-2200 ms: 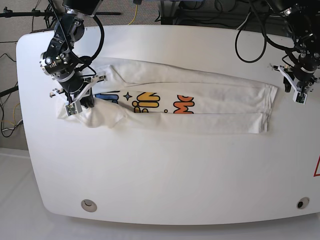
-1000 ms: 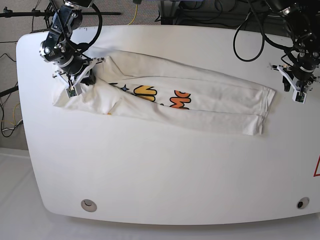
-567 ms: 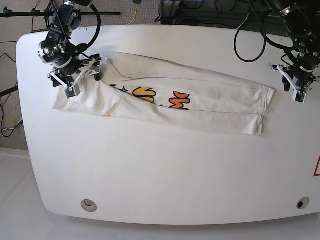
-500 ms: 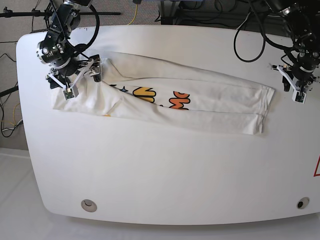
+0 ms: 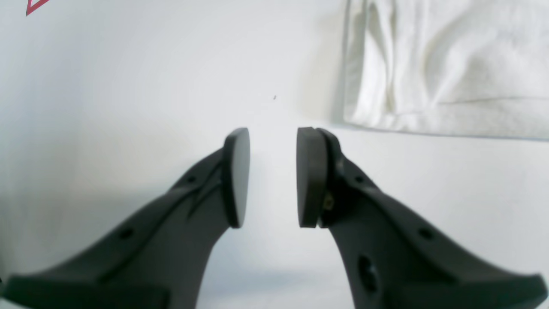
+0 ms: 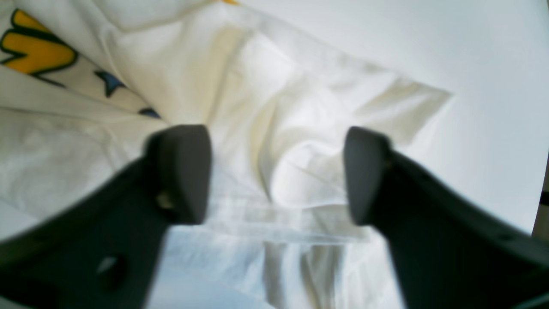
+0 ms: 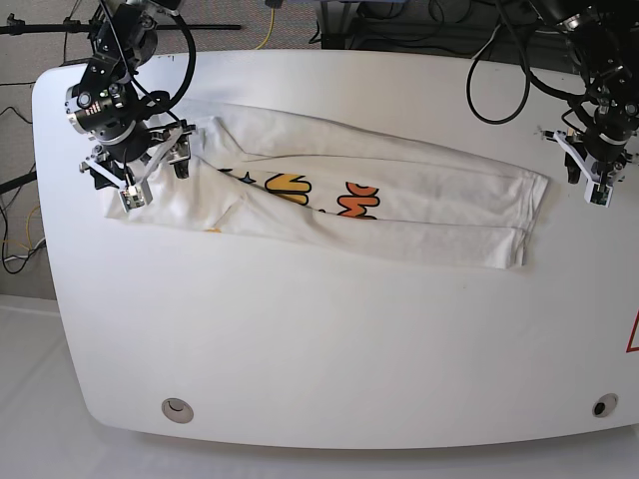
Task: Fold the T-shirt properly
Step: 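Drag the folded end with the right gripper toward the left gripper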
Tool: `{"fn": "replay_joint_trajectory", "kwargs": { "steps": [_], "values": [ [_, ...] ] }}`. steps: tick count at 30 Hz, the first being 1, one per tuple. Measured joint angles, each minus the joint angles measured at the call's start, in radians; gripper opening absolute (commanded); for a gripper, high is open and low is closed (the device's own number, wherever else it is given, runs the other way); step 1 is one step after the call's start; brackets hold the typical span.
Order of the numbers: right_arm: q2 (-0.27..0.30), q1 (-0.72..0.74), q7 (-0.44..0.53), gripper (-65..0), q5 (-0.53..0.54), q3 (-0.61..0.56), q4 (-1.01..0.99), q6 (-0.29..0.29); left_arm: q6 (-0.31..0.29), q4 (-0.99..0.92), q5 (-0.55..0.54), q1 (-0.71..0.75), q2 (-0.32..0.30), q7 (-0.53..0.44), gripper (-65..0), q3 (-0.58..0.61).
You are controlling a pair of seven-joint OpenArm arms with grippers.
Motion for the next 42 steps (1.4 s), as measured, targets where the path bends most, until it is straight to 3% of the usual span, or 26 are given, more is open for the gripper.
{"fn": "replay_joint_trajectory", "kwargs": {
  "steps": [4, 8, 12, 31, 42],
  "values": [
    [-0.025, -0.002, 0.007, -65.0, -0.003, 0.001, -0.010, -0.001, 0.000, 0.000, 0.000, -0.001, 0.000, 0.000, -47.2, 0.000],
    [-0.050, -0.011, 0.010, -61.9, 0.000, -0.003, -0.043, 0.008, 0.000, 0.000, 0.000, -0.003, -0.001, -0.001, -47.2, 0.000],
    [-0.052, -0.007, 0.017, -65.0, -0.006, -0.005, -0.098, 0.003, 0.000, 0.000, 0.000, -0.002, -0.001, 0.000, -47.2, 0.000],
    [-0.041, 0.146, 0.156, -65.0, 0.004, -0.127, -0.380, -0.003, 0.000, 0.000, 0.000, -0.002, -0.003, 0.002, -47.2, 0.000],
    [-0.041, 0.182, 0.169, -65.0, 0.006, -0.129, -0.424, 0.002, -0.001, 0.000, 0.000, -0.006, -0.010, 0.000, -45.3, 0.000]
  ]
}}
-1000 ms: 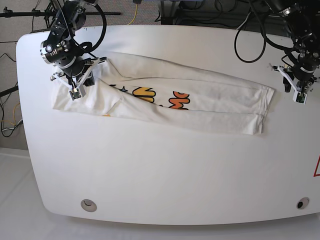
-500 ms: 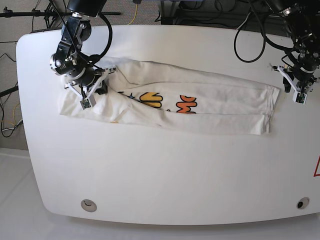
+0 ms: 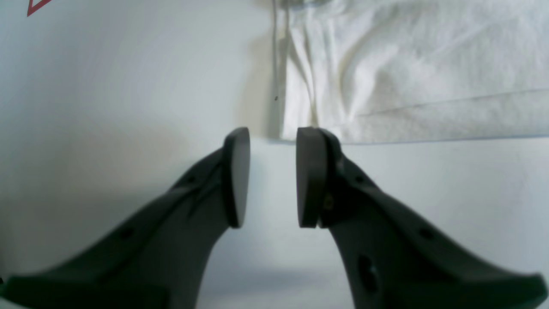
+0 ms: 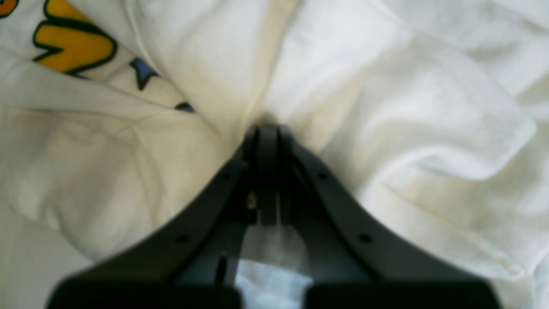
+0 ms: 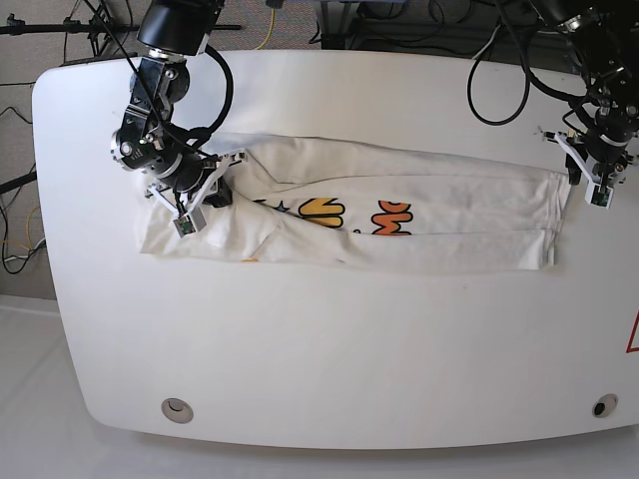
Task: Fold the T-shirt properly
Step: 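Drag the folded end with the right gripper toward the left gripper, then move the left gripper along the strip and pinch the shirt edge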
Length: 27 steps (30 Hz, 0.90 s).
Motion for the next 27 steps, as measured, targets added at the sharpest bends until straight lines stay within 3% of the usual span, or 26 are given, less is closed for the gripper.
{"fn": "replay_joint_trajectory", "kwargs": {
  "steps": [4, 8, 13, 20, 27],
  "values": [
    [0.003, -0.002, 0.002, -65.0, 0.002, 0.000, 0.000, 0.000, 0.001, 0.000, 0.001, -0.029, -0.013, 0.002, -36.3, -0.005],
    [0.014, -0.003, 0.003, -65.0, 0.002, 0.000, -0.001, 0.001, 0.000, 0.000, -0.009, -0.067, -0.014, -0.002, -23.4, -0.021],
    [0.021, -0.005, 0.006, -65.0, 0.006, 0.000, -0.002, 0.001, -0.002, -0.001, -0.009, -0.119, -0.007, 0.003, -13.6, -0.083],
    [0.022, -0.005, 0.007, -65.0, 0.005, 0.000, -0.002, 0.001, 0.008, -0.068, -0.007, -0.212, -0.015, -0.001, -13.0, -0.141],
    [0.021, -0.010, 0.008, -65.0, 0.006, 0.000, 0.000, 0.000, 0.002, -0.296, -0.003, -0.261, -0.016, 0.004, -12.8, -0.137]
  ]
}}
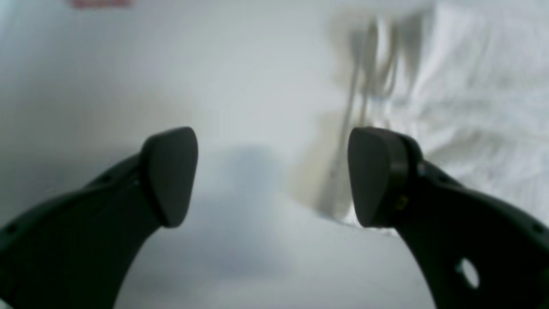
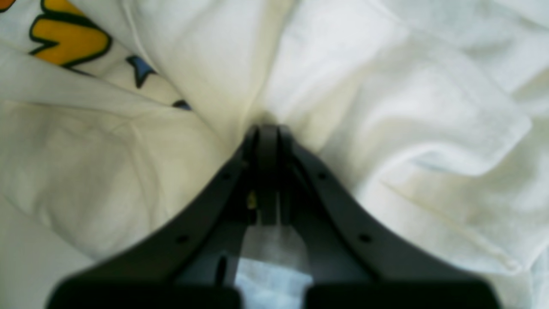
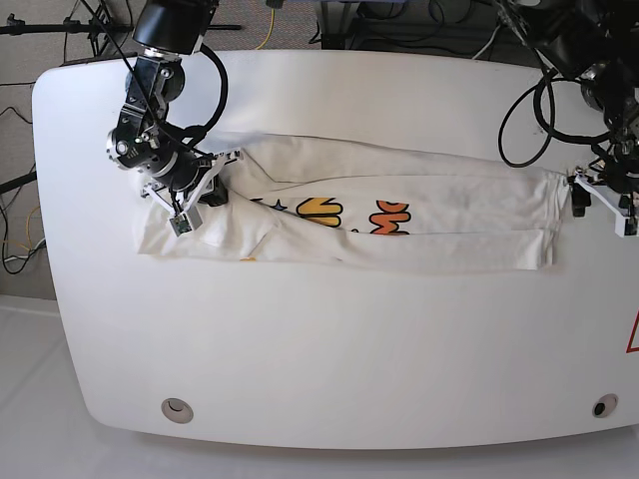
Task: Fold the T-shirt properly
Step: 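Move the left gripper along the strip and pinch the shirt edge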
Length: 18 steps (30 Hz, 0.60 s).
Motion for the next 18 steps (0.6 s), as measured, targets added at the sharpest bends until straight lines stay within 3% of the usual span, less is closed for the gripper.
{"fn": "replay_joint_trajectory", "kwargs": {
  "steps": [10, 18],
  "values": [
    [0.000, -0.005, 0.006, -65.0, 0.003, 0.000, 0.002, 0.000, 0.009, -0.225, 0.001, -0.059, -0.046, -0.003, -12.8, 0.000],
    [0.000, -0.006, 0.006, -65.0, 0.003, 0.000, 0.002, 0.000, 0.006, -0.229, -0.005, -0.065, -0.041, -0.001, -12.8, 0.004]
  ]
}}
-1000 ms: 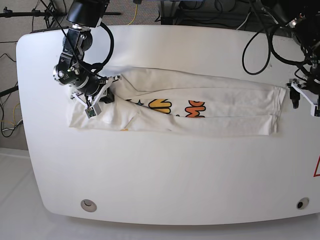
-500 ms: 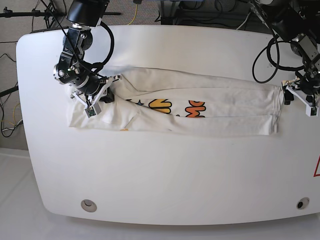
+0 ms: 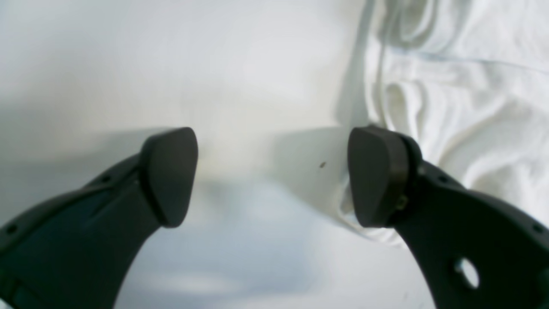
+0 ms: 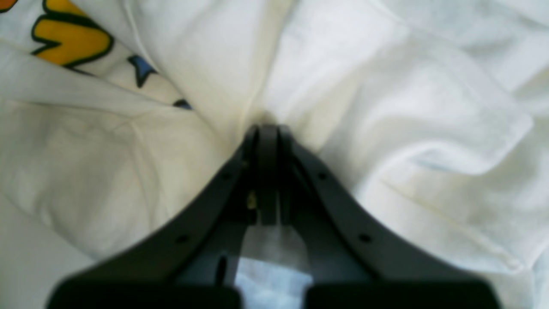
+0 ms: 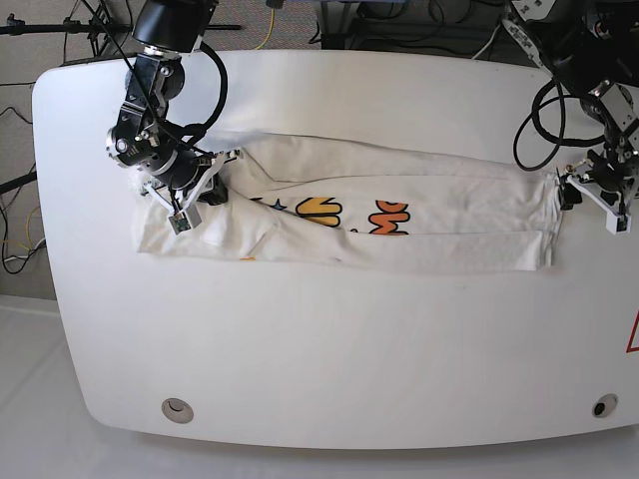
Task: Fold the T-shirt properly
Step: 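Move the left gripper along the strip and pinch the shirt edge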
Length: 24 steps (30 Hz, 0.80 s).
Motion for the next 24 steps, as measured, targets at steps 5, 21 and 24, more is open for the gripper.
{"fn": "replay_joint_trajectory", "kwargs": {
  "steps": [5, 21, 24],
  "values": [
    [0.000, 0.000, 0.000, -65.0, 0.000, 0.000, 0.000, 0.000, 0.002, 0.063, 0.012, 0.005, 0.000, 0.069, -12.8, 0.024],
    [0.000, 0.000, 0.000, -65.0, 0.000, 0.000, 0.000, 0.000, 0.000, 0.251, 0.001, -0.004, 0.060, 0.131, -12.8, 0.075],
    [0.000, 0.000, 0.000, -65.0, 0.000, 0.000, 0.000, 0.000, 0.000, 0.240, 0.001, -0.011, 0.064, 0.131, -12.8, 0.092]
  ]
}}
